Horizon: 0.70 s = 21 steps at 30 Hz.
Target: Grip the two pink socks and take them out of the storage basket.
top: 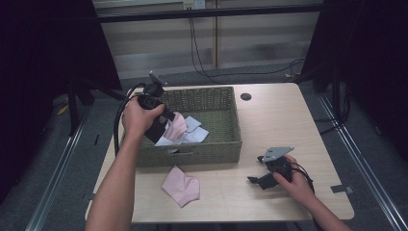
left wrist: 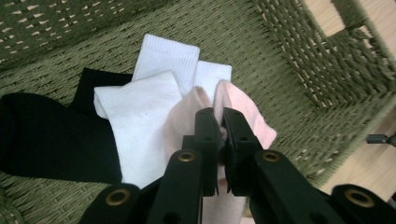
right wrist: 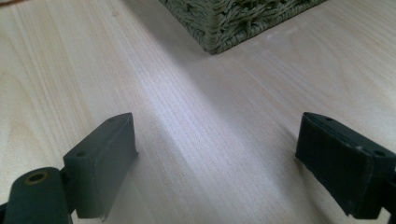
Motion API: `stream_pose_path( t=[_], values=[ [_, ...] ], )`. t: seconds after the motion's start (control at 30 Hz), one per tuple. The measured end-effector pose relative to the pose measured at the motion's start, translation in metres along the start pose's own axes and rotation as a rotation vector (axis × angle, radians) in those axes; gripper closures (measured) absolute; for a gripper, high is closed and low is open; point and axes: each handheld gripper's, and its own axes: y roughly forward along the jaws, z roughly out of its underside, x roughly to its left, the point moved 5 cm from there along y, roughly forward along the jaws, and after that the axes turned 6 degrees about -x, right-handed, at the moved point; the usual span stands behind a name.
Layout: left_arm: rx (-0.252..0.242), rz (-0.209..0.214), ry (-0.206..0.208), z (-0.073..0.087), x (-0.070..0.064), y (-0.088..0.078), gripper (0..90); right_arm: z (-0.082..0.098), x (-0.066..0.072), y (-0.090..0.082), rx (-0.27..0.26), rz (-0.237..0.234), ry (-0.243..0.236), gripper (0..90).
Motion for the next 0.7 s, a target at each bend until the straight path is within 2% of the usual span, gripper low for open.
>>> stream_pose_path(
  t=[0.2, 0.37, 0.47, 0.57, 0.7],
  values=[
    [-0.016, 0.007, 0.006, -0.003, -0.006, -0.013, 85.2, 0.0, 0.0, 0.0, -0.001, -0.003, 0.0, 11.3],
    [-0.012, 0.007, 0.017, -0.005, -0.01, -0.02, 85.1, 0.0, 0.0, 0.0, -0.001, -0.001, 0.0, 11.3],
    [-0.011, 0.028, 0.027, -0.006, -0.015, -0.026, 85.1, 0.0, 0.0, 0.0, 0.0, -0.001, 0.0, 11.3],
    [-0.012, 0.03, 0.027, -0.006, -0.017, -0.029, 85.1, 0.0, 0.0, 0.0, 0.0, -0.001, 0.0, 11.3],
    [-0.007, 0.031, 0.045, -0.006, -0.021, -0.036, 85.1, 0.0, 0.0, 0.0, -0.001, -0.001, 0.0, 11.3]
  ],
)
